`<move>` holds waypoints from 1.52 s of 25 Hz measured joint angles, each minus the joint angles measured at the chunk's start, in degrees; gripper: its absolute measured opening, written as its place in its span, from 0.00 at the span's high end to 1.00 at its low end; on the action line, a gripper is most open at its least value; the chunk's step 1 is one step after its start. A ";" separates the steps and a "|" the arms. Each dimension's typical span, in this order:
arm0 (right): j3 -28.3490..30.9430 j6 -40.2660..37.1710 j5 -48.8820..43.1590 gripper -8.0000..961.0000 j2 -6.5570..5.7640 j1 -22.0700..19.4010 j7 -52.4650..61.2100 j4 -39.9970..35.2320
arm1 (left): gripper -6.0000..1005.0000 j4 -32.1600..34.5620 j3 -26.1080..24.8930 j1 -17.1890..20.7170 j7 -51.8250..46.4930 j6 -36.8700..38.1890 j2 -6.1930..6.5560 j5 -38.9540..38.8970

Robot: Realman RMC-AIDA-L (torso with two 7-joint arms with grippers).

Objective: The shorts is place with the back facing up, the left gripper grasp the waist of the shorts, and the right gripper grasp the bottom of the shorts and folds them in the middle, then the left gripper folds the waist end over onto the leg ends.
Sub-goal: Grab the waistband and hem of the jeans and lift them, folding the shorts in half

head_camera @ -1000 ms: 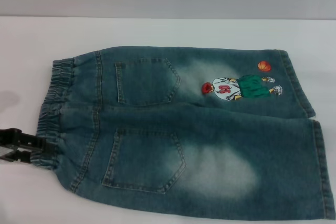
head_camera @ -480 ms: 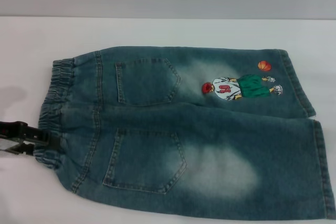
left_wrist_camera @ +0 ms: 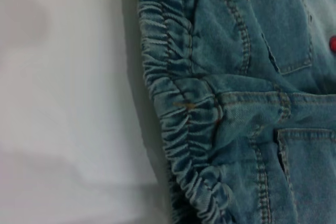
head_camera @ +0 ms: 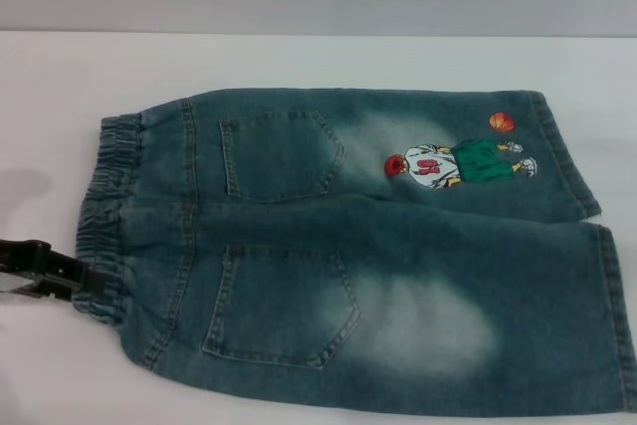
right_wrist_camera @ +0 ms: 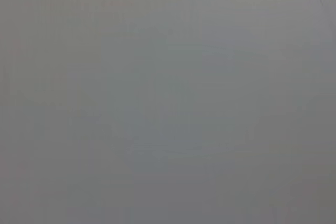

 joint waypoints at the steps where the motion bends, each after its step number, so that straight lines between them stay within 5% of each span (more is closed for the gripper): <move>1: 0.15 0.00 0.00 0.47 -0.01 0.00 0.00 0.00 | 0.34 0.32 0.06 0.01 0.12 0.01 -0.25 0.05; 8: 0.48 0.02 0.00 0.48 -0.20 0.00 0.00 0.00 | 0.53 0.51 0.09 0.01 0.22 -0.02 -0.34 0.07; 10: 0.52 0.10 0.00 0.48 -0.27 0.00 0.00 0.00 | 0.77 0.66 0.10 0.02 0.27 -0.26 -0.40 0.07; 22: 0.93 0.42 -0.19 0.49 -0.88 0.21 6.08 -0.05 | 0.95 0.81 0.10 -0.15 0.20 -0.71 -0.59 0.07; 30: 0.27 2.87 -18.77 0.49 -5.83 -3.17 38.23 -7.84 | 0.95 2.15 -0.47 0.23 0.02 -1.63 -1.33 0.07; 33: 1.14 2.91 -36.14 0.49 -9.88 -4.17 56.85 -14.39 | 0.95 3.09 -0.56 0.60 0.02 -1.93 -1.85 0.05; 38: 4.22 1.08 -53.01 0.49 -11.32 -4.11 67.97 -21.04 | 0.95 7.93 -0.64 1.63 -0.25 -2.20 -3.77 -0.01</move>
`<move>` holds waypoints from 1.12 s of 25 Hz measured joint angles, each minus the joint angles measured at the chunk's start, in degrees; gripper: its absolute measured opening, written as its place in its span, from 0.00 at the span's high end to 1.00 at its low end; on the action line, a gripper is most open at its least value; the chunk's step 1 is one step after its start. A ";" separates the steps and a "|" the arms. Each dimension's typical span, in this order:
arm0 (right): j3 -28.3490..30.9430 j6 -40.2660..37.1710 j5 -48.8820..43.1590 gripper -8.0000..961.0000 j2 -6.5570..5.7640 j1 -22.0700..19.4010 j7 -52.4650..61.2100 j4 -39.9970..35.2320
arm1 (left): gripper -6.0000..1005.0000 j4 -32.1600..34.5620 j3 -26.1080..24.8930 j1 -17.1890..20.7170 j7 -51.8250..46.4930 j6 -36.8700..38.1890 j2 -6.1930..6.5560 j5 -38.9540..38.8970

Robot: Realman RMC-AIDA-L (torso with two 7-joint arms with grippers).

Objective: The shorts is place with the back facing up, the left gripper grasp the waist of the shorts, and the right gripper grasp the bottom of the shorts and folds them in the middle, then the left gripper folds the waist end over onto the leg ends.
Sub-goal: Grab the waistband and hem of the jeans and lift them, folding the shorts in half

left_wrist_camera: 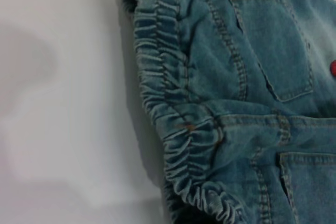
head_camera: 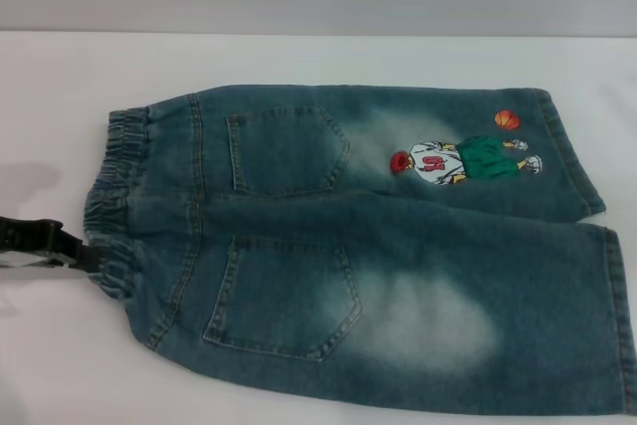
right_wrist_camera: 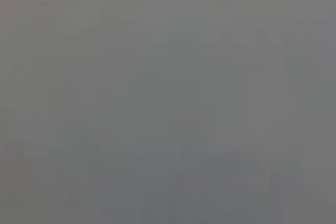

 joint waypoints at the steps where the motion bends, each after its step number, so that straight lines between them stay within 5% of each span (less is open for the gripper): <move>1: 0.78 -0.42 -2.72 0.50 -0.02 0.00 1.33 -1.14 | 0.95 0.16 0.00 0.01 0.02 0.05 -0.10 -0.01; 12: 6.04 -9.27 -22.20 0.50 -1.40 1.90 10.74 -4.82 | 0.95 0.60 -0.01 0.67 -0.27 -1.20 -1.36 0.01; 28: 16.01 -26.20 -49.43 0.51 -5.41 5.99 13.06 -6.62 | 0.95 0.71 0.40 0.00 -1.68 -1.77 -1.43 0.02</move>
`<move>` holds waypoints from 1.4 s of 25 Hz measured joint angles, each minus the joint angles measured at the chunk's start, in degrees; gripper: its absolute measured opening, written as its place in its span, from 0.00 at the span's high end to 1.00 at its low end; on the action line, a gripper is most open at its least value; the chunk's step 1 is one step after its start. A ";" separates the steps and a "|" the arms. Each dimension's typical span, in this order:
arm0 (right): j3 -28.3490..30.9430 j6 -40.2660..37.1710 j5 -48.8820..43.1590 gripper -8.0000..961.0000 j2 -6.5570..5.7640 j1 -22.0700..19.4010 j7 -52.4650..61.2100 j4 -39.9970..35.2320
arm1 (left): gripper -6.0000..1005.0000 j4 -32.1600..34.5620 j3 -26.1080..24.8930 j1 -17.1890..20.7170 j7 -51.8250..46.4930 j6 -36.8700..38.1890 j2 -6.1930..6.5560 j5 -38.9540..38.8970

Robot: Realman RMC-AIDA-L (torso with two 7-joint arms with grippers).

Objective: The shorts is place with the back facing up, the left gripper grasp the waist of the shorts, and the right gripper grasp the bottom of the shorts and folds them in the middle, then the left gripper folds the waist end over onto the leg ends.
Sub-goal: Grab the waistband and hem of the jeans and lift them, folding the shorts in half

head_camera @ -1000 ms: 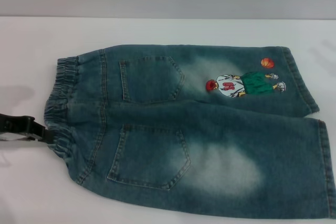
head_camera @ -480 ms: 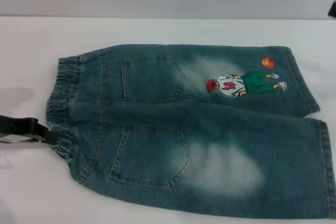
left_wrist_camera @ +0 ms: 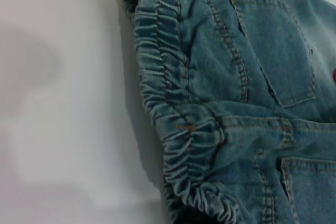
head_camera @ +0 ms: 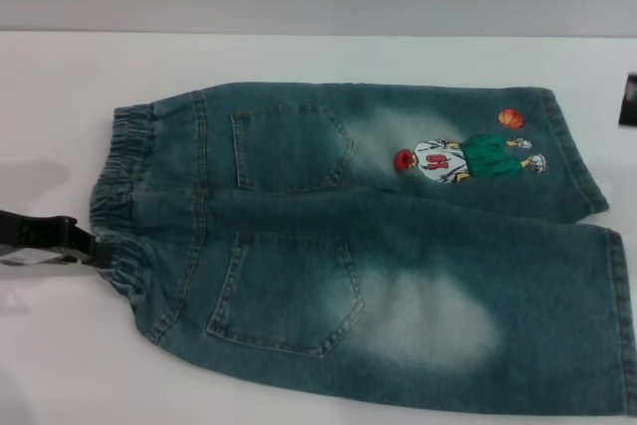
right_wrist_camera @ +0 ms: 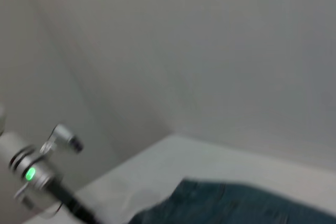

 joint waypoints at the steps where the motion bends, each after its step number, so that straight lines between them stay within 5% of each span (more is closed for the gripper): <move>1: -0.01 -0.78 -0.96 0.51 -0.05 0.28 0.27 -0.29 | 0.95 0.00 0.00 0.00 0.00 0.00 0.00 0.00; 18: -0.43 -11.97 -14.15 0.52 -0.99 5.78 0.44 -3.01 | 0.95 1.08 0.08 -0.39 -0.99 -0.29 -1.64 0.06; 29: -0.38 -17.02 -23.28 0.53 -1.66 5.55 -2.42 -4.06 | 0.95 1.61 -0.12 -1.07 -0.93 -1.19 -3.26 0.05; 35: 3.70 -17.26 -22.77 0.53 -0.83 3.79 -2.58 -4.53 | 0.95 1.59 -0.13 -1.02 -0.44 -1.76 -3.80 0.00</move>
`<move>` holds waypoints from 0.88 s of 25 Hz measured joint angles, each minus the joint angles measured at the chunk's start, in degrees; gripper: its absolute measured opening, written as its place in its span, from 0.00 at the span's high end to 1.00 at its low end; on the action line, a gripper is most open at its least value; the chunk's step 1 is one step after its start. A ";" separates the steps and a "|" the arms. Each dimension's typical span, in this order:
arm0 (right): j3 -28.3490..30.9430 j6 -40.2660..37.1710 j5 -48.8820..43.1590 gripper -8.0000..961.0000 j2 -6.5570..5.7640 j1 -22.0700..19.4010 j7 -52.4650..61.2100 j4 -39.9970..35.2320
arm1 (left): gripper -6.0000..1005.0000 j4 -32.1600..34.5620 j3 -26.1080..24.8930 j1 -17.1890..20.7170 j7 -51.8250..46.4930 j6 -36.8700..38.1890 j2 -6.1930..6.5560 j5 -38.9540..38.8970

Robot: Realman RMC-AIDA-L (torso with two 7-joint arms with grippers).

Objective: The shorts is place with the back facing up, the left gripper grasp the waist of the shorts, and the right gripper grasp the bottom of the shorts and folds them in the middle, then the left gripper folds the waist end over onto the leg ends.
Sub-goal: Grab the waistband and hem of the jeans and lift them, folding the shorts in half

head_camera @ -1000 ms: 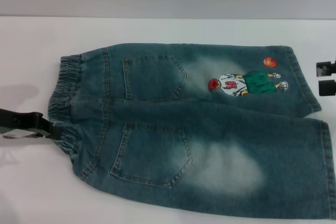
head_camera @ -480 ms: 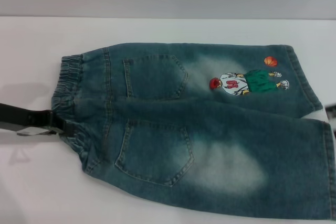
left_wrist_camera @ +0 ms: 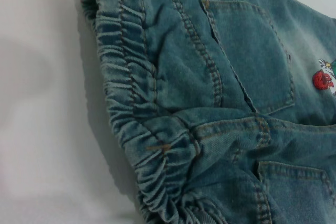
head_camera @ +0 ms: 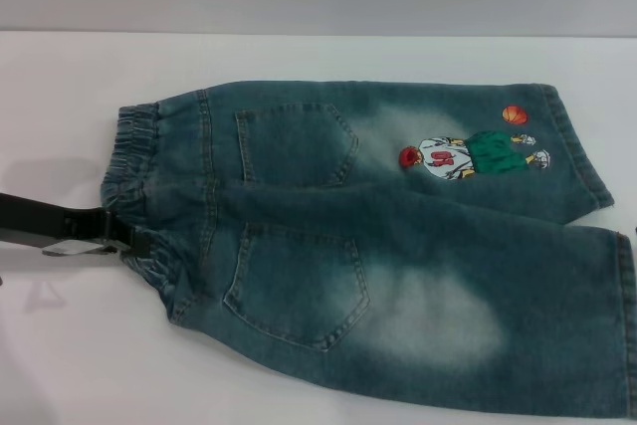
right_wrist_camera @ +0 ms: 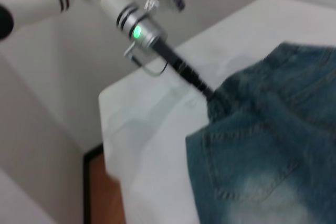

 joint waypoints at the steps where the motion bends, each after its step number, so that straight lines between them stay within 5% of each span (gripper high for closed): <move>1: 1.34 -0.06 0.04 0.53 0.12 -0.27 -0.01 -0.05 | 0.95 -0.01 0.02 -0.02 0.02 -0.12 -0.03 -0.01; 12: 9.75 -2.52 3.07 0.45 0.66 -2.58 -2.13 -0.55 | 0.95 -0.04 0.00 -0.48 0.06 -0.56 -0.52 -0.12; 22: 11.64 -1.91 2.83 0.42 1.32 -3.40 -2.39 -2.74 | 0.95 -0.04 0.06 -0.54 -0.37 -0.47 -0.39 -0.10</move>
